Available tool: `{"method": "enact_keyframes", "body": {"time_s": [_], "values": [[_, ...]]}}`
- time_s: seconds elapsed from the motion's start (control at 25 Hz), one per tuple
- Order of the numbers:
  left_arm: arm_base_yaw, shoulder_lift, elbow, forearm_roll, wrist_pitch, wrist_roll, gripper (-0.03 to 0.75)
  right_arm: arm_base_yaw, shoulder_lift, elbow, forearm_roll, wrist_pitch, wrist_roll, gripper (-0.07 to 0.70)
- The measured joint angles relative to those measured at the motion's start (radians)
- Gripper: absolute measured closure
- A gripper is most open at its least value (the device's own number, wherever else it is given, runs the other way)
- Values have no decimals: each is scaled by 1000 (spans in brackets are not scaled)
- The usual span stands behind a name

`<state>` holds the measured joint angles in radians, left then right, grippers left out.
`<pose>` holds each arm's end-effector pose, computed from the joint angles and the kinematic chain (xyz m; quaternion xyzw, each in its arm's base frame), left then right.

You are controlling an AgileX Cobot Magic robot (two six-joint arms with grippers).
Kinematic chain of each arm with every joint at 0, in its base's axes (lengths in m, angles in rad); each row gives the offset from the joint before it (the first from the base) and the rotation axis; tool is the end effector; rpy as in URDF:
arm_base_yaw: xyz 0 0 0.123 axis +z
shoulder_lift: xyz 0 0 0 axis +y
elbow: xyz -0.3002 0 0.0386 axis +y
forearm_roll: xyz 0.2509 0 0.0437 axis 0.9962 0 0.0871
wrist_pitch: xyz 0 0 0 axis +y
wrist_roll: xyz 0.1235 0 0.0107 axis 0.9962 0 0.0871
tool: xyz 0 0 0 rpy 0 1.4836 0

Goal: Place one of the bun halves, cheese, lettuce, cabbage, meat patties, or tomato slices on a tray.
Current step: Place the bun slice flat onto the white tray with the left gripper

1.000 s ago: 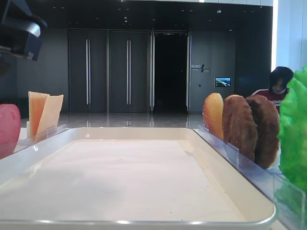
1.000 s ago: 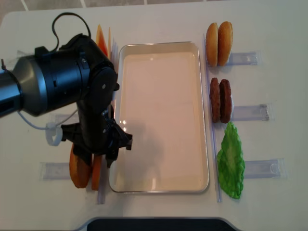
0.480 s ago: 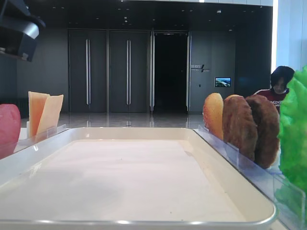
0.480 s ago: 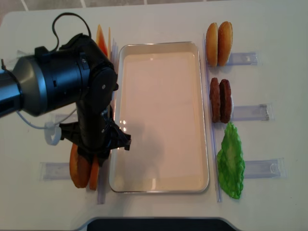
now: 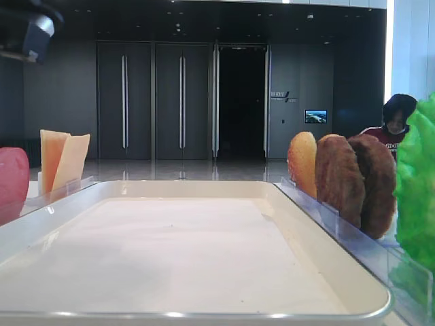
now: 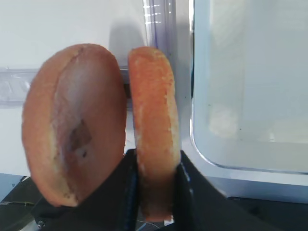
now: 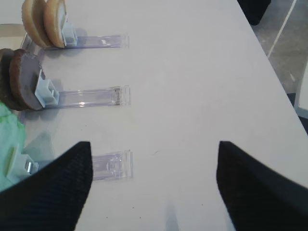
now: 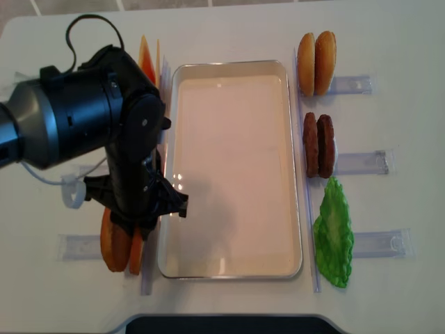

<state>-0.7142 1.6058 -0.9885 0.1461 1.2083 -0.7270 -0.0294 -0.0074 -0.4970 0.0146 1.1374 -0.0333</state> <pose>0.2066 -0.1568 0.1909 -0.0251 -0.9940 -0.1046 0.0193 0.0040 0.0015 0.2545 -0.0023 0.8715 -0.0081 0.4903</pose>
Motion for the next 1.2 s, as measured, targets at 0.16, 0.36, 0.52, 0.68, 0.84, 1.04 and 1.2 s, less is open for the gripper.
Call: {"method": "enact_keyframes", "body": {"time_s": [0.16,0.36,0.52,0.68,0.84,1.04,1.2], "values": [[0,-42,0,-6,2,1,571,0,0,0,0,0,0,94],[0,-91,0,-21,5,7,571,0,0,0,1,0,0,94],[0,-128,0,-38,2,12,574,0,0,0,1,0,0,94],[2,-168,0,-39,2,12,574,0,0,0,1,0,0,94],[22,-188,0,-42,3,12,574,0,0,0,1,0,0,94],[56,-190,0,-132,-84,28,574,0,0,0,1,0,0,94],[71,-190,0,-281,-246,109,574,0,0,0,1,0,0,94]]}}
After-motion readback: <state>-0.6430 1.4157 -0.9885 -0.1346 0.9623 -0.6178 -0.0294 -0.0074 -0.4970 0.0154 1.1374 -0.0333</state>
